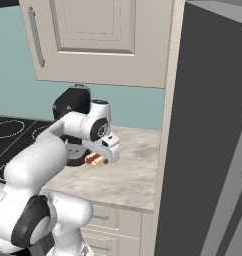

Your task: Store the hot dog in the freezer for long-term storage. Close the freezer door after placing the cooked food.

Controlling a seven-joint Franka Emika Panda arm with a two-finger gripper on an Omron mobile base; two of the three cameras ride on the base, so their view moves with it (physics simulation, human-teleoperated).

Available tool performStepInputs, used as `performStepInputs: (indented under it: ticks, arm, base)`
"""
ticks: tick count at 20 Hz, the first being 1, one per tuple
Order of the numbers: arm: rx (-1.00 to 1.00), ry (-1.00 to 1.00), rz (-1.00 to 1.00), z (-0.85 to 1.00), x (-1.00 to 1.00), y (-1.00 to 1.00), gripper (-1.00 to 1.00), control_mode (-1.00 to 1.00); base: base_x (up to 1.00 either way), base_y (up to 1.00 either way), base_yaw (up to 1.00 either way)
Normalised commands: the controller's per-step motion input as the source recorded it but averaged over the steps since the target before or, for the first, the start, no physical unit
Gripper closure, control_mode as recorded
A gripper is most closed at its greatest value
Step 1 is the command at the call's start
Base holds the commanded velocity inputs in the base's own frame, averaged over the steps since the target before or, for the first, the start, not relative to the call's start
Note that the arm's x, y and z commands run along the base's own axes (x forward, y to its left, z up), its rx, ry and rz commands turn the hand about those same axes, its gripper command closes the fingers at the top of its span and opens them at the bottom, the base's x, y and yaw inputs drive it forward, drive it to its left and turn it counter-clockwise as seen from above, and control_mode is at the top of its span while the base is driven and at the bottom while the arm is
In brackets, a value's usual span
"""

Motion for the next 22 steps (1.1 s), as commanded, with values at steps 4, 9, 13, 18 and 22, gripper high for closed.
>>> performStepInputs:
  ticks: [4,9,13,18,22]
  arm:
    - [-0.11,0.03,-0.2,0.62,-0.22,0.64,1.0,-1.0]
    - [-0.03,0.01,-0.16,0.41,-0.46,0.42,1.0,-1.0]
    - [0.0,0.0,-0.12,0.08,-0.49,0.28,1.0,-1.0]
    - [-0.02,-0.01,0.02,0.01,-0.55,0.0,1.0,-1.0]
    - [-0.01,0.0,0.01,0.04,-0.18,0.0,1.0,-1.0]
  base:
    - [0.0,0.0,0.0]
    - [0.0,0.0,0.0]
    - [0.0,0.0,0.0]
    - [0.0,0.0,0.0]
    - [0.0,0.0,0.0]
